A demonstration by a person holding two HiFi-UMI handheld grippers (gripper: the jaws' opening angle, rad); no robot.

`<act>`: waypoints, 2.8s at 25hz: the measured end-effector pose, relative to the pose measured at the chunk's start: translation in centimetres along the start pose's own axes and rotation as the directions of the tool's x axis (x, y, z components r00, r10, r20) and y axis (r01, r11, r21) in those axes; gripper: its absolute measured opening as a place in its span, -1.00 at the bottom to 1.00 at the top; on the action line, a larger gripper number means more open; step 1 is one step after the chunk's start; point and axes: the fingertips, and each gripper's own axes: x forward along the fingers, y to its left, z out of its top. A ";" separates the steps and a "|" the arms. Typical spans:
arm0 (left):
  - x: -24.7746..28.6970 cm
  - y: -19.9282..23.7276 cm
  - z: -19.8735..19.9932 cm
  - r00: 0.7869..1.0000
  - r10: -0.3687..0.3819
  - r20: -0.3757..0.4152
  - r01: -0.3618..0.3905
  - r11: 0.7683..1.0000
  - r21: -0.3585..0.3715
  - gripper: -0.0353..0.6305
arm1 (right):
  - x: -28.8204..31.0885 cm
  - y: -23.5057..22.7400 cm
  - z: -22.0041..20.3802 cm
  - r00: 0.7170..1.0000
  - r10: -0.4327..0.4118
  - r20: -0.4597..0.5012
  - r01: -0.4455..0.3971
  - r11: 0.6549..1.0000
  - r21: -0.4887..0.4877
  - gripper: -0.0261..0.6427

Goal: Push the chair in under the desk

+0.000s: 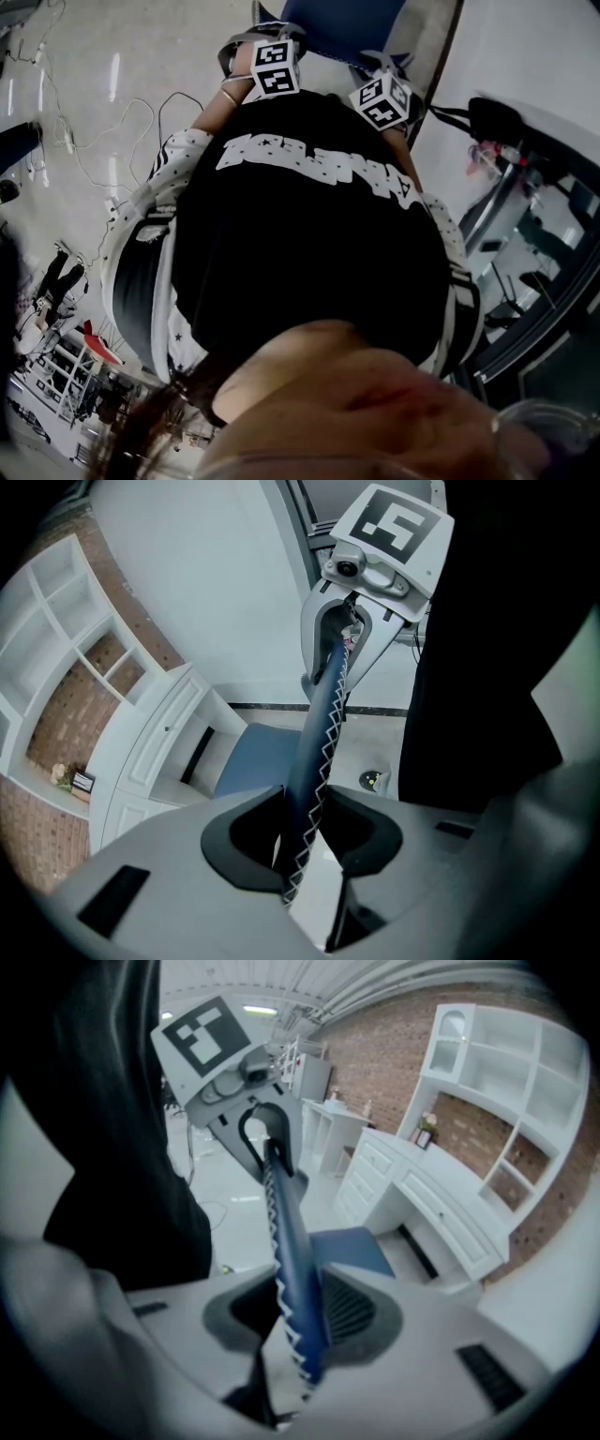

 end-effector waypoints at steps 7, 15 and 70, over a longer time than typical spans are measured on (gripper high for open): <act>0.8 0.7 0.6 1.000 0.009 -0.019 -0.010 1.000 -0.029 -0.48 | 0.4 -1.2 -0.6 0.999 0.042 0.027 -0.041 0.999 -0.030 -0.53; 2.0 2.9 1.8 1.000 0.015 -0.020 -0.016 1.000 -0.020 -0.50 | 1.1 -4.1 -0.9 1.000 -0.021 0.008 0.021 1.000 -0.018 -0.53; 4.5 13.0 1.5 0.983 -0.143 0.113 0.124 0.979 0.164 -0.49 | 5.7 -12.3 2.6 0.985 -0.116 -0.127 0.135 0.979 0.156 -0.47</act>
